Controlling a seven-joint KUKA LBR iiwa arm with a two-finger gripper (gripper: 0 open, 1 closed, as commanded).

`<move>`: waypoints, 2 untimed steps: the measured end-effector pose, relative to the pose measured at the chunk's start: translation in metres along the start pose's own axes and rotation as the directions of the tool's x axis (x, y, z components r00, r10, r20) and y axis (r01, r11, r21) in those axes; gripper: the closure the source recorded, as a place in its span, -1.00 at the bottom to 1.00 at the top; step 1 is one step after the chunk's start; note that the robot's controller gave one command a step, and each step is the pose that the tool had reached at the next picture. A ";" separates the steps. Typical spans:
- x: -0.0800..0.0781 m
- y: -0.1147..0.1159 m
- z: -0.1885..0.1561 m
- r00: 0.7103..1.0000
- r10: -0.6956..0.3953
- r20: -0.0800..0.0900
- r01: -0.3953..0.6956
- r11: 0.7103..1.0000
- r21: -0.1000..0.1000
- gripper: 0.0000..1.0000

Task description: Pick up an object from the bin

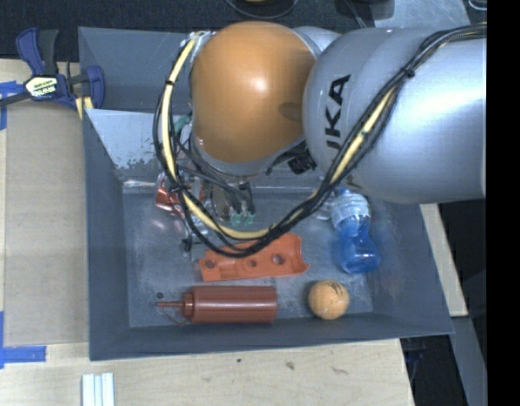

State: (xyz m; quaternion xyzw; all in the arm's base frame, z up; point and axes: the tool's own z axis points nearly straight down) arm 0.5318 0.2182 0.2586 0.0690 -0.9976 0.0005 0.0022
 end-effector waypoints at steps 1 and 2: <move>-0.001 -0.020 0.045 0.998 0.054 0.015 -0.054 0.999 -0.004 -1.00; 0.027 -0.082 0.054 0.981 -0.192 0.004 0.192 0.981 0.000 -1.00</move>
Offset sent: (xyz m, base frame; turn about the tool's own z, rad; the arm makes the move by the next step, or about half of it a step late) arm -0.0253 -0.1228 -0.0516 -0.3116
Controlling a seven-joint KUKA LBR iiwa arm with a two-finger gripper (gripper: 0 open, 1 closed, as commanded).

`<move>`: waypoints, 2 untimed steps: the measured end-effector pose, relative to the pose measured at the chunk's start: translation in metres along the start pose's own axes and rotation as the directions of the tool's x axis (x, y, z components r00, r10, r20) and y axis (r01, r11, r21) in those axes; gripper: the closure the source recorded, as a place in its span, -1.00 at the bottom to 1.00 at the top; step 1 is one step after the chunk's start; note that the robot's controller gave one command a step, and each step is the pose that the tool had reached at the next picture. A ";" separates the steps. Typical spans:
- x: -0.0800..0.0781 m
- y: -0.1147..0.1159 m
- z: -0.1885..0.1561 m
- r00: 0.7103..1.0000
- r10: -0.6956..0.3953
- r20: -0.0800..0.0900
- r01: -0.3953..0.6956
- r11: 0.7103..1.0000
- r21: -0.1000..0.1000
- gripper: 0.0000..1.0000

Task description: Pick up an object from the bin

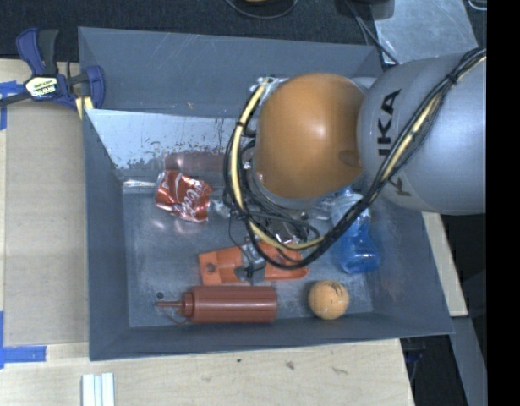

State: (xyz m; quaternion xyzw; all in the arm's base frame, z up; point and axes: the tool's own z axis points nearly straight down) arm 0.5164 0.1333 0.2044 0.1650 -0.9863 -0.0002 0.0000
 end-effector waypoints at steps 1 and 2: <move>-0.033 -0.017 0.007 0.999 0.041 0.010 -0.041 0.999 -0.001 -1.00; -0.004 -0.047 0.033 0.984 0.176 0.005 -0.176 0.984 0.000 -1.00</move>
Offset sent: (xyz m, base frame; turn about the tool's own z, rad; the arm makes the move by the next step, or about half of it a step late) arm -0.0021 -0.0807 -0.0549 -0.0376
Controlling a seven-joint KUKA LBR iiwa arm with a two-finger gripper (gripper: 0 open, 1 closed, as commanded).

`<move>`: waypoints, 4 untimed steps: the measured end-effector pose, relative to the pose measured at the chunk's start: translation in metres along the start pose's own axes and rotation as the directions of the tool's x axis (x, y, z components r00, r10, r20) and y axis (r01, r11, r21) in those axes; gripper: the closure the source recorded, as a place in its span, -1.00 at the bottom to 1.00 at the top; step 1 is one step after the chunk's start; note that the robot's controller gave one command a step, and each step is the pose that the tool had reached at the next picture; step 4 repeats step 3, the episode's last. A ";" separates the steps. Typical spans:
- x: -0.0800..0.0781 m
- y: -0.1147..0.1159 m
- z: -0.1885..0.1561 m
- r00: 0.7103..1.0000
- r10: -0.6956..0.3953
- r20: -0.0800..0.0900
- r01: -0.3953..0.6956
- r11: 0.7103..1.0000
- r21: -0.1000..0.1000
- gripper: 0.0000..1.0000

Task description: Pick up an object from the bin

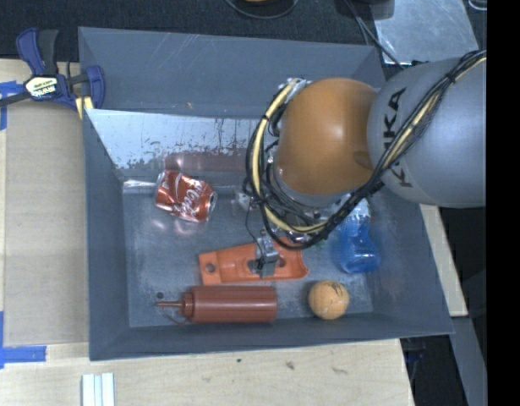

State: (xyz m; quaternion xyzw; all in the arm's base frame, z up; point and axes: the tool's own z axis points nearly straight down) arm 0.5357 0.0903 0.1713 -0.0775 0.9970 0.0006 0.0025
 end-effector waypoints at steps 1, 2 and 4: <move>0.016 -0.028 0.052 0.988 -0.152 0.007 0.152 0.988 0.000 -1.00; 0.007 -0.053 0.094 0.981 -0.193 0.004 0.193 0.981 0.000 1.00; 0.008 -0.053 0.095 0.981 -0.193 0.003 0.193 0.981 0.000 -1.00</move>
Offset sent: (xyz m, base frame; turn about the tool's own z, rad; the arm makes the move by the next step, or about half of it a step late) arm 0.0004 -0.0531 -0.0951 -0.1984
